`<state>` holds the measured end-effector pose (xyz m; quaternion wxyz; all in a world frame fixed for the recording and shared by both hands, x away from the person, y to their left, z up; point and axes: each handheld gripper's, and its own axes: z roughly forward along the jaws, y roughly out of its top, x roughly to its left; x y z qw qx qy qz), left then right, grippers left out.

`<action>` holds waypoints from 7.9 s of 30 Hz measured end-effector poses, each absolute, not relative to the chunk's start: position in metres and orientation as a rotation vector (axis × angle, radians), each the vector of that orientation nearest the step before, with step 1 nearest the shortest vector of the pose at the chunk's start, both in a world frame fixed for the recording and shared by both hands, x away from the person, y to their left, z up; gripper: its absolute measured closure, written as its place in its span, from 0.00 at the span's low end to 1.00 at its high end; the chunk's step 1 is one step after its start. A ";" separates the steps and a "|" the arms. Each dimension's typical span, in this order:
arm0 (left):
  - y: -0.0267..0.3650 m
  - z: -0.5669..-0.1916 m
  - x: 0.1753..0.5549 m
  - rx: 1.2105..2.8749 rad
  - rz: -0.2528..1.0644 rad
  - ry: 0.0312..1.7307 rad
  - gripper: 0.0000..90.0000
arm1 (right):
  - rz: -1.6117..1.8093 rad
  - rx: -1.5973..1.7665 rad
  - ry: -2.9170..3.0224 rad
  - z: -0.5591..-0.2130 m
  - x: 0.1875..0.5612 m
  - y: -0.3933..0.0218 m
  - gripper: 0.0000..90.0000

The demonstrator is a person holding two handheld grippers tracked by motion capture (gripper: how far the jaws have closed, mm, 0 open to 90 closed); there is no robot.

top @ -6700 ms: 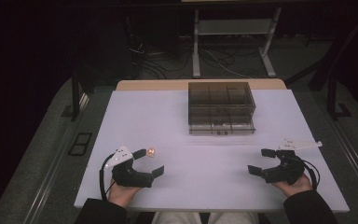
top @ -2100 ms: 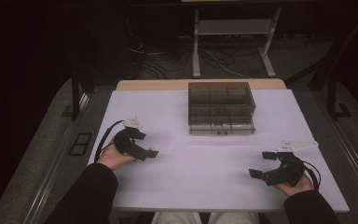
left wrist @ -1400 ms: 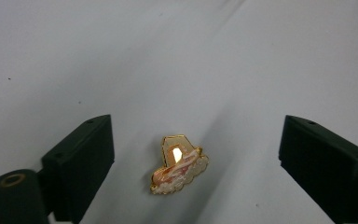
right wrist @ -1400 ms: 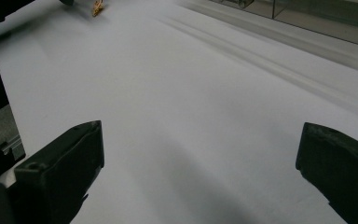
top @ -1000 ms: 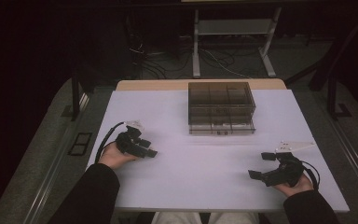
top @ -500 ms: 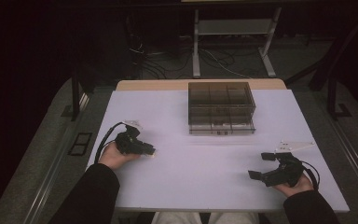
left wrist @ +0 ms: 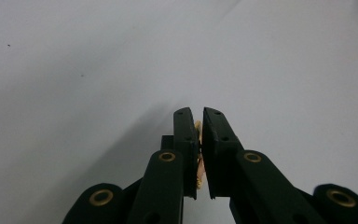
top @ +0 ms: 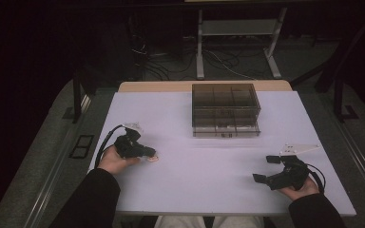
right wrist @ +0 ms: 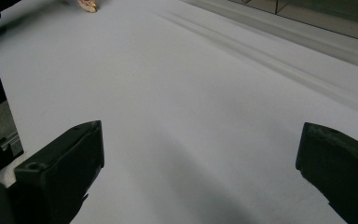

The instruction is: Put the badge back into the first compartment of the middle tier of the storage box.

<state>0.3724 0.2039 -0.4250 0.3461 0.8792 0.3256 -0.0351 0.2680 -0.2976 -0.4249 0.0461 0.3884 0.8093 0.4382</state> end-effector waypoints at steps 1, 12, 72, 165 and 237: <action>0.205 -0.424 0.373 2.278 -0.116 0.831 0.94 | 1.338 1.186 2.470 -0.425 0.268 -0.298 0.01; 0.202 -0.421 0.371 2.300 -0.116 0.837 0.95 | 1.340 1.191 2.468 -0.425 0.268 -0.298 0.01; 0.169 -0.342 0.385 2.293 0.008 0.725 0.95 | 1.362 1.187 2.454 -0.423 0.266 -0.299 0.01; 0.046 -0.330 0.432 2.283 0.021 0.556 0.95 | 1.376 1.165 2.463 -0.423 0.265 -0.301 0.01; 0.024 -0.399 0.469 2.151 -0.035 0.713 0.94 | 1.362 1.140 2.496 -0.425 0.266 -0.299 0.01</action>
